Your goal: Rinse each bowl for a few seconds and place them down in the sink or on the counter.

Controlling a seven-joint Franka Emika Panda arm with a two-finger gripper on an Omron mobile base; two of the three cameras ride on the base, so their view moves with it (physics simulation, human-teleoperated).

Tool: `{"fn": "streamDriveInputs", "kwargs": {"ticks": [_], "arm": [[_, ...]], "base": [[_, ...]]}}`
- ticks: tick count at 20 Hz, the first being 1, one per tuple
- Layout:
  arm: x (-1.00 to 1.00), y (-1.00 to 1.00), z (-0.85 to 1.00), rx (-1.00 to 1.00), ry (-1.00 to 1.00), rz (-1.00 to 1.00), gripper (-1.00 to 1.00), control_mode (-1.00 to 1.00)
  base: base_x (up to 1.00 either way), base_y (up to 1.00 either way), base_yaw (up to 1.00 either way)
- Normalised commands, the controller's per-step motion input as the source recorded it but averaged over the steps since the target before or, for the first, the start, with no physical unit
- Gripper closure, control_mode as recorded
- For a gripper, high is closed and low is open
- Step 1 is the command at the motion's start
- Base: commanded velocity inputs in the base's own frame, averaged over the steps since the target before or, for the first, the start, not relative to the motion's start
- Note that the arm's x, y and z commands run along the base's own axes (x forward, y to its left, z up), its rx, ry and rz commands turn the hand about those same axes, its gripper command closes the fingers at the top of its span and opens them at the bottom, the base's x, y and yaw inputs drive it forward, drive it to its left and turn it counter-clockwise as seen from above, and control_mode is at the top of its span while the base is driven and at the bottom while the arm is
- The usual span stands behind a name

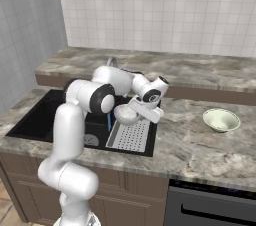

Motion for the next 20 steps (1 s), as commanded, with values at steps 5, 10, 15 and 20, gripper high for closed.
{"fn": "streamDriveInputs", "kwargs": {"ticks": [5,10,15,20], "arm": [[-0.13,-0.24,-0.26,0.0,-0.02,0.21,1.0,-1.0],[-0.1,-0.32,-0.22,0.0,-0.03,0.22,1.0,-1.0],[-0.08,-0.35,-0.2,0.0,-0.06,0.22,1.0,-1.0],[-0.11,-0.32,-0.22,0.0,-0.08,0.23,1.0,-1.0]], "base": [[0.0,0.0,0.0],[0.0,0.0,0.0],[0.0,0.0,0.0],[0.0,0.0,0.0]]}}
